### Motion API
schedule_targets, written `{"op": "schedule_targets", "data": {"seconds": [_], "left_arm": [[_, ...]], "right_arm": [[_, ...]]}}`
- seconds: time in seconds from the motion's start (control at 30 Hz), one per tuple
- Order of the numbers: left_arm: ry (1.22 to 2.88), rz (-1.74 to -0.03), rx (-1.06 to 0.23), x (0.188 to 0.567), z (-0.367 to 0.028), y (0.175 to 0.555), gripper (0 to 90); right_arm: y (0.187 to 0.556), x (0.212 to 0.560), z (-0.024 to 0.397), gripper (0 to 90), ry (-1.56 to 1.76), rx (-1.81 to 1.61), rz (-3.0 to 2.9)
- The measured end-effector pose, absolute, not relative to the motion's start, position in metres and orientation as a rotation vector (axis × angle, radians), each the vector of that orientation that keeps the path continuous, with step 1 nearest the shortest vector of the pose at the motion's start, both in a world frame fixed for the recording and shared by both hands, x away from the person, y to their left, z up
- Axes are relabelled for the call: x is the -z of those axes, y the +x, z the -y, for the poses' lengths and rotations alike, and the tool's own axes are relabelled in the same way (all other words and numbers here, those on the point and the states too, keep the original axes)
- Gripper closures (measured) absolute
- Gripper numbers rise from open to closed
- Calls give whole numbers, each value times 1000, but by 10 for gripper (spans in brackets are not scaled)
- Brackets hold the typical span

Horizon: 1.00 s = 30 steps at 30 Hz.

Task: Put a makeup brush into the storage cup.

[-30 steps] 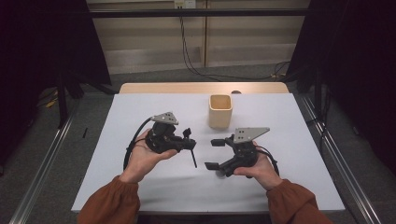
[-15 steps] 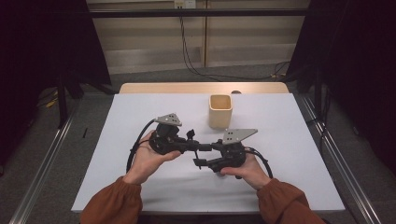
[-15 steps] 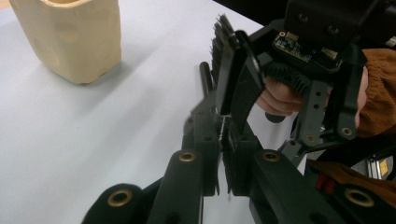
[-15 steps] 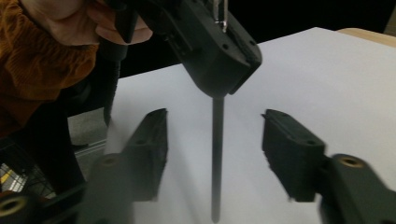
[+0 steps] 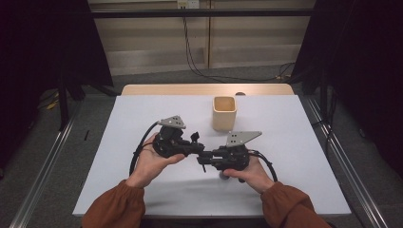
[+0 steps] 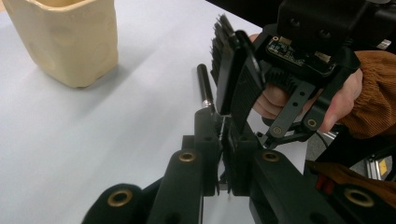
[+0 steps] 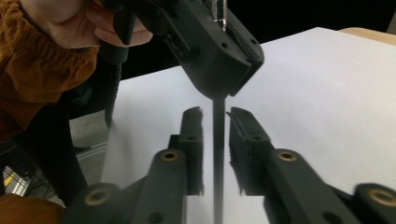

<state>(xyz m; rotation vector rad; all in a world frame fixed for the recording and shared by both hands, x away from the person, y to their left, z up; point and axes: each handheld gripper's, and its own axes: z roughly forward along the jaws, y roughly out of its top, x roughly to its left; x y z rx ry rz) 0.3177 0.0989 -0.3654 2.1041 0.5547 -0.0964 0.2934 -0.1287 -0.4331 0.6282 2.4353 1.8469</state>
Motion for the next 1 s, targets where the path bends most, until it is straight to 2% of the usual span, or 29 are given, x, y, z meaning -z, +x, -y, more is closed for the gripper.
{"op": "schedule_targets", "data": {"seconds": [0.13,0.6,0.9,1.0], "left_arm": [[2104,-548,100,366,-98,317,854],[2071,-535,76,370,-96,319,840],[2053,-522,8,373,-94,315,650],[2042,-529,-8,374,-96,314,612]], "right_arm": [[294,433,129,850,636,-1844,-2434],[295,432,131,861,636,-1819,-2424],[296,431,135,861,654,-1806,-2408],[296,431,137,861,663,-1804,-2402]]}}
